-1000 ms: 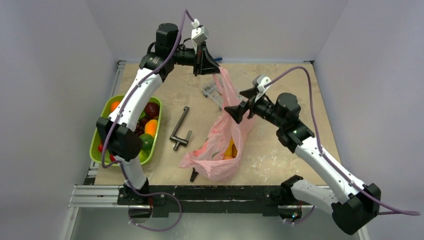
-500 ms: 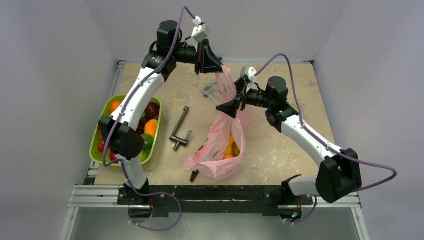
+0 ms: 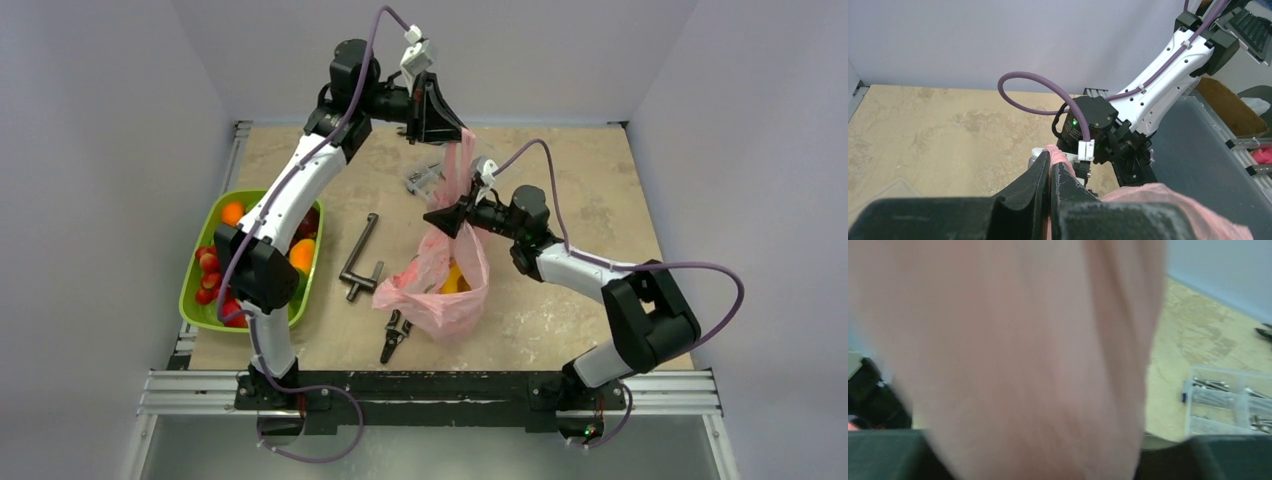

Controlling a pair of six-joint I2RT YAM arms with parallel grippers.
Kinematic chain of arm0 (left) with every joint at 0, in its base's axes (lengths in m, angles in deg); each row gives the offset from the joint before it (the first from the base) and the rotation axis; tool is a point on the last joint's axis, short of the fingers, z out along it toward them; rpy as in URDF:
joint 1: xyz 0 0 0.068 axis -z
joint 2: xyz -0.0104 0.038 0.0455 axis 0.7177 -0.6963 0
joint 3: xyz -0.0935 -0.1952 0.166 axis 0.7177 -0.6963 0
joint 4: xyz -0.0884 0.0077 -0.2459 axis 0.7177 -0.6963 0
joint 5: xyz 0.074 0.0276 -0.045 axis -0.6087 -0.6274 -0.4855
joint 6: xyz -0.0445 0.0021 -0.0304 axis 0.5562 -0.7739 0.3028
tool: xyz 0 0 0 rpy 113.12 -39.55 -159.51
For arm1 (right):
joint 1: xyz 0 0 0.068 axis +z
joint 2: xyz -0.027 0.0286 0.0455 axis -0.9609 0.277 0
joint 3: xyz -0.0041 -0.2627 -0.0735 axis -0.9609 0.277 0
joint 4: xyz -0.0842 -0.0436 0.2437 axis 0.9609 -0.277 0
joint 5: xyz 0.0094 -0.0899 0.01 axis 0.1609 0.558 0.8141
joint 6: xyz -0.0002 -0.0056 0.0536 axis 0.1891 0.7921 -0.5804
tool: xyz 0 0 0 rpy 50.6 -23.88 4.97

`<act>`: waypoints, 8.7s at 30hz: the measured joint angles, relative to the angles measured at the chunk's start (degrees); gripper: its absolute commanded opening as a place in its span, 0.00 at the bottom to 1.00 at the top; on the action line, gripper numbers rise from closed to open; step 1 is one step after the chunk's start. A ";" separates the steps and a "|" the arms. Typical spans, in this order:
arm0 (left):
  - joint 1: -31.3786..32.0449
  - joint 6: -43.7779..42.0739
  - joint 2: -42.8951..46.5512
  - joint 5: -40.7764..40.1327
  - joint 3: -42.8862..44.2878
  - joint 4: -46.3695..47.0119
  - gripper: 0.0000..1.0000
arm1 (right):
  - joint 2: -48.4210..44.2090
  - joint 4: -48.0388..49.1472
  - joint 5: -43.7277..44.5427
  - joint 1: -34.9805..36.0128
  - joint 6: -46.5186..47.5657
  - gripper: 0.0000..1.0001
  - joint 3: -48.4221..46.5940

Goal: Place the fake fruits into the plastic bag and tie a complex knot

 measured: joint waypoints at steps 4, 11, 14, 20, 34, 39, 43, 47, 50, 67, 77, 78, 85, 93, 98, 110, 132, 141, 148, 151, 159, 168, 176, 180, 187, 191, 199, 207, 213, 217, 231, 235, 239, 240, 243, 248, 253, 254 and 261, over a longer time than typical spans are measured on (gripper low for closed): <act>0.00 2.27 -0.79 0.17 0.79 0.74 0.00 | -0.02 3.56 2.49 0.04 -0.22 0.00 2.78; -0.48 -7.32 0.24 -6.01 0.79 -7.82 0.83 | -2.56 -0.09 6.45 0.15 -1.57 0.00 5.40; -1.16 -13.49 4.57 -11.98 -1.46 -13.79 0.98 | -3.87 -5.70 10.29 0.15 -4.11 0.00 5.35; -4.04 -28.35 23.50 -15.34 -11.96 -31.19 1.00 | -8.04 -14.80 16.94 -0.61 -9.31 0.00 4.94; -4.04 -65.90 27.41 -22.77 -30.86 -64.22 0.90 | -12.76 -18.40 18.97 -0.72 -10.91 0.00 5.05; -4.17 -72.61 26.56 -22.34 -32.46 -70.25 0.00 | -13.55 -19.19 18.91 -0.72 -8.35 0.00 5.05; -5.66 -72.13 26.01 -21.57 -26.77 -71.67 0.00 | -15.06 -22.16 19.28 -0.70 -1.79 0.00 5.09; -7.50 -61.48 26.67 -22.60 -18.62 -59.56 0.00 | -17.35 -23.30 21.20 0.20 12.52 0.00 7.15; -7.02 -50.82 27.41 -23.85 -16.61 -47.21 0.00 | -17.31 -20.85 22.32 1.95 23.30 0.00 9.38; -3.69 -64.67 26.49 -23.28 -35.06 -43.28 0.00 | -7.69 -25.88 33.44 1.81 42.40 0.11 9.35; -3.58 -69.00 29.16 -24.41 -32.92 -43.89 0.00 | -12.09 -45.16 24.11 -4.70 24.06 0.93 -10.54; -3.58 -69.22 29.18 -24.44 -32.63 -43.76 0.00 | -12.35 -46.05 23.17 -5.46 22.97 0.95 -12.28; -3.61 -67.60 29.27 -25.03 -32.37 -42.01 0.00 | -20.33 -51.58 13.31 -9.20 17.73 0.99 -18.05; -3.34 -63.47 30.36 -24.81 -32.37 -36.83 0.00 | -22.93 -51.08 3.91 4.00 15.72 0.99 -21.66; -2.54 -62.79 32.59 -24.11 -34.75 -34.16 0.00 | -17.77 -47.17 4.44 8.81 12.66 0.99 -21.24; 1.05 -62.99 35.80 -23.19 -39.45 -31.50 0.03 | -4.70 -28.15 8.13 11.45 8.96 0.21 -7.08; -7.39 -42.95 31.10 -13.18 -33.81 -40.22 0.69 | -12.11 -20.37 6.78 11.82 26.21 0.00 7.28; 1.18 -39.12 29.97 -16.31 -34.71 -35.36 0.00 | -12.11 -20.11 5.42 11.82 28.70 0.04 7.43; -1.36 -28.85 32.44 -13.05 -38.60 -27.23 0.00 | -10.88 -17.64 4.48 10.78 31.30 0.23 8.41; -1.38 -26.88 33.62 -13.00 -40.68 -24.94 0.00 | -10.08 -19.69 3.61 9.92 31.52 0.59 8.09; -1.36 -25.53 34.14 -13.66 -42.45 -21.03 0.00 | -14.95 -25.46 1.90 9.51 22.16 0.96 3.30; -1.36 -15.85 34.12 -16.87 -42.47 -13.90 0.00 | -9.42 -13.03 1.11 9.90 11.82 0.60 0.26; -1.38 -0.63 34.10 -22.40 -45.53 -6.78 0.00 | 1.81 -2.14 2.43 10.05 12.00 0.05 5.09; -1.60 1.97 34.18 -24.59 -48.28 -6.12 0.40 | 2.01 -0.44 2.34 10.05 14.32 0.00 8.13; -9.57 -16.83 34.45 -18.51 -43.10 -22.05 1.00 | -1.05 -2.89 0.46 9.62 16.52 0.00 9.38; -8.85 -30.42 35.04 -16.09 -41.86 -31.63 0.87 | -2.69 -2.93 -1.05 9.57 16.35 0.03 9.38; -2.34 -41.24 33.29 -15.89 -45.33 -35.45 0.41 | -4.42 -4.02 -2.75 9.57 15.15 0.13 9.16; 2.14 -33.18 29.66 -16.96 -51.78 -21.59 0.00 | -4.50 -3.34 -3.91 9.57 13.75 0.42 8.79; 3.48 -16.79 27.61 -17.42 -55.47 -1.86 0.00 | -0.85 0.07 -4.04 9.55 12.26 0.39 8.20; 4.00 -6.99 27.28 -17.62 -57.53 7.63 0.00 | 1.16 2.99 -3.80 9.49 11.06 0.21 8.13; -3.41 -3.21 35.71 -16.22 -60.13 5.27 0.84 | 2.12 5.25 -3.93 8.87 11.69 0.33 10.05; -7.82 -16.72 40.52 -15.50 -58.84 -6.36 0.88 | 1.64 2.47 -4.28 8.85 12.74 0.68 9.81; -8.20 -26.91 42.16 -15.28 -58.14 -14.47 0.90 | -0.76 -1.73 -4.24 8.81 13.81 0.77 8.92; -8.35 -28.13 42.21 -15.26 -58.14 -15.63 0.90 | -1.97 -3.45 -4.11 8.81 14.19 0.78 8.48; -9.14 -29.90 42.21 -15.41 -58.14 -17.62 0.99 | -6.54 -9.01 -3.65 8.81 15.65 0.84 6.88; -9.35 -30.62 42.18 -15.15 -58.18 -16.70 1.00 | -13.81 -17.57 -2.34 8.81 18.47 0.87 4.96; -5.44 -29.51 40.52 -15.39 -58.45 -11.74 1.00 | -16.35 -24.04 -0.57 8.81 20.13 0.90 4.96; -4.37 -29.38 39.89 -15.50 -58.55 -10.80 1.00 | -16.68 -25.70 -0.31 8.81 20.50 0.95 4.96; -1.29 -27.80 35.54 -15.93 -61.13 -3.98 1.00 | -22.43 -38.88 0.42 8.79 23.32 0.99 1.16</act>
